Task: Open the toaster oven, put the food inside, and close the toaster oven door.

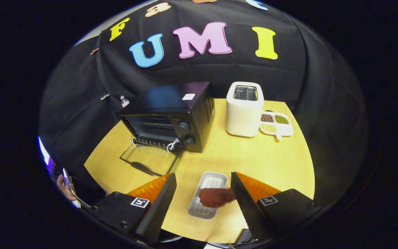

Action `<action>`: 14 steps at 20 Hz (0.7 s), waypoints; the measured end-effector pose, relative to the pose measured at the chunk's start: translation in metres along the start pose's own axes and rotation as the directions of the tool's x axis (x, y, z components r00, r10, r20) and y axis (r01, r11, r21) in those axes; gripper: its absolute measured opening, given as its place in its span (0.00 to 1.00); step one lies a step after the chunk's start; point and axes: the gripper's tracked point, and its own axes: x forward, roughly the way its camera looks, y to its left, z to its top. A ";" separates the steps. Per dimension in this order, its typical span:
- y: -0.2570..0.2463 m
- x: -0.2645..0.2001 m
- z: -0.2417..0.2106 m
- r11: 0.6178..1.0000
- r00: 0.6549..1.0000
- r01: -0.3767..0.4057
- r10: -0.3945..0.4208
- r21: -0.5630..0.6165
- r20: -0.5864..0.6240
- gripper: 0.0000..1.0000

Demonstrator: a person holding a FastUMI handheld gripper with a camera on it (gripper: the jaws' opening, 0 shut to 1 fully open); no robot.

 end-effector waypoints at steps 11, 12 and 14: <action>-0.054 0.054 -0.060 0.957 0.941 -0.127 0.200 0.262 -0.273 0.92; -0.054 0.056 -0.063 0.949 0.933 -0.138 0.220 0.283 -0.284 0.77; -0.045 0.056 -0.069 0.923 0.912 -0.183 0.288 0.339 -0.292 0.54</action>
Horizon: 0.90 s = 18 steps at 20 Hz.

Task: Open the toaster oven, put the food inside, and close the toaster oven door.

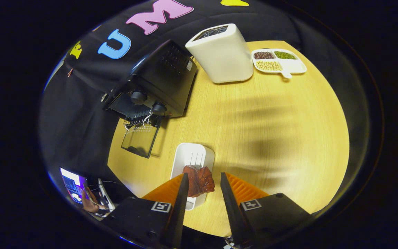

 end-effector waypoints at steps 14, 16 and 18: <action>0.058 -0.048 0.019 1.000 0.970 -0.029 0.030 -0.008 0.242 0.18; 0.088 -0.053 0.020 0.999 0.956 -0.049 0.049 -0.007 0.288 0.19; 0.123 -0.052 0.023 0.997 0.942 -0.072 0.071 -0.007 0.328 0.18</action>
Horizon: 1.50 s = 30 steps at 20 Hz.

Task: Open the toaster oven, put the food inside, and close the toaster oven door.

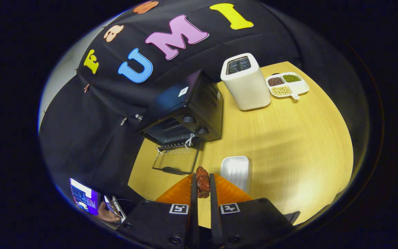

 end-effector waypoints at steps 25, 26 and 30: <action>0.160 0.219 0.015 0.967 0.945 -0.057 -0.029 0.249 0.326 0.18; 0.155 0.226 0.018 0.964 0.941 -0.053 -0.039 0.261 0.335 0.18; 0.130 0.249 0.029 0.952 0.934 -0.012 -0.098 0.305 0.343 0.19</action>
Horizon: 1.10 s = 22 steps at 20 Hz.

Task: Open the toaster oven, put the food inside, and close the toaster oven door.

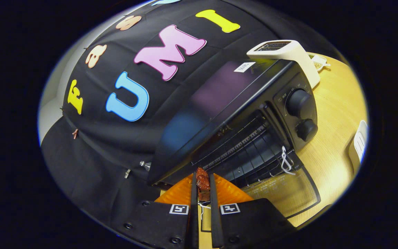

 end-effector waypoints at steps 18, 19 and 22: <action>-0.054 -0.009 0.023 0.946 0.980 0.197 -0.196 -0.259 0.031 0.98; -0.054 -0.015 0.026 0.932 0.978 0.206 -0.201 -0.299 0.046 0.98; -0.044 -0.033 0.034 0.900 0.976 0.216 -0.194 -0.379 0.097 0.98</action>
